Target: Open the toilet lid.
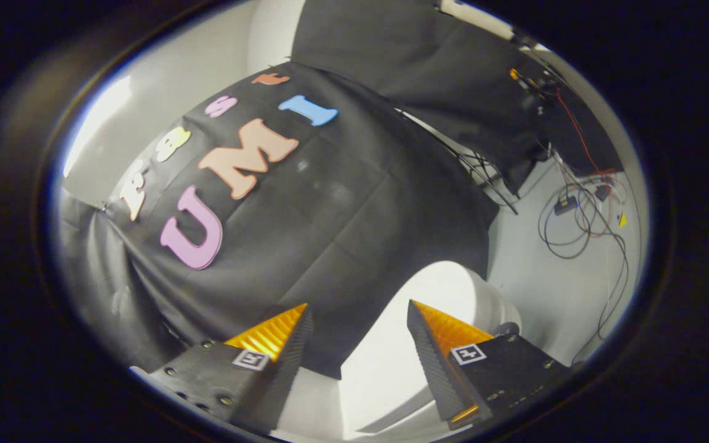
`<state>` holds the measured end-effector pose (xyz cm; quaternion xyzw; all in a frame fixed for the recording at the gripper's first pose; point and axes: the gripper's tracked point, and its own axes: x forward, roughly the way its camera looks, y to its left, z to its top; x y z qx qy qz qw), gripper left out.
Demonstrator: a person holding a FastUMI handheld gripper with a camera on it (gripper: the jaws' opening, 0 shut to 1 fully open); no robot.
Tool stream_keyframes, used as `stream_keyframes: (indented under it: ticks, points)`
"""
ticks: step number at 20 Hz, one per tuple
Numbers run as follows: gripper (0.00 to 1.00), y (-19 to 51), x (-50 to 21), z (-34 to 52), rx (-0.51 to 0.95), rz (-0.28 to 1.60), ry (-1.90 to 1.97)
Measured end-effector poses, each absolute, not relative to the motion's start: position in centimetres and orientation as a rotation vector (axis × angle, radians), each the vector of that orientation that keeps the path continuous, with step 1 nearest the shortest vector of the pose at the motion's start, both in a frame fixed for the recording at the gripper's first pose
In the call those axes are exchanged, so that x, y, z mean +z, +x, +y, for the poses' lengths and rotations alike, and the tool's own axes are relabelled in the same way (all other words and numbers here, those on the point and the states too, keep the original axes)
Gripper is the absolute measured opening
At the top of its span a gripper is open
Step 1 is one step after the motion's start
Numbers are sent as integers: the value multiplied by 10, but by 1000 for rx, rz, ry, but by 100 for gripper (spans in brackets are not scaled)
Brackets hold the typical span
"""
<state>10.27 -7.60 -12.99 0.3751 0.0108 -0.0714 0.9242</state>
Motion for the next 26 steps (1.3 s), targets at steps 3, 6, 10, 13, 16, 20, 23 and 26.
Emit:
stream_keyframes:
  ticks: [3, 6, 10, 13, 16, 20, 23, 26]
  points:
    - [87, 95, -163, -104, -230, 55, 798]
    - [87, 87, -197, -133, -312, 110, 800]
    - [87, 90, -228, -162, -379, 150, 868]
    - [87, 94, -257, -174, -427, 193, 918]
    - [71, 105, -275, -167, -409, 240, 981]
    - [42, 115, -279, -156, -368, 264, 1018]
    - [29, 98, -278, -156, -398, 277, 1096]
    - [1, 117, -283, -152, -381, 269, 1099]
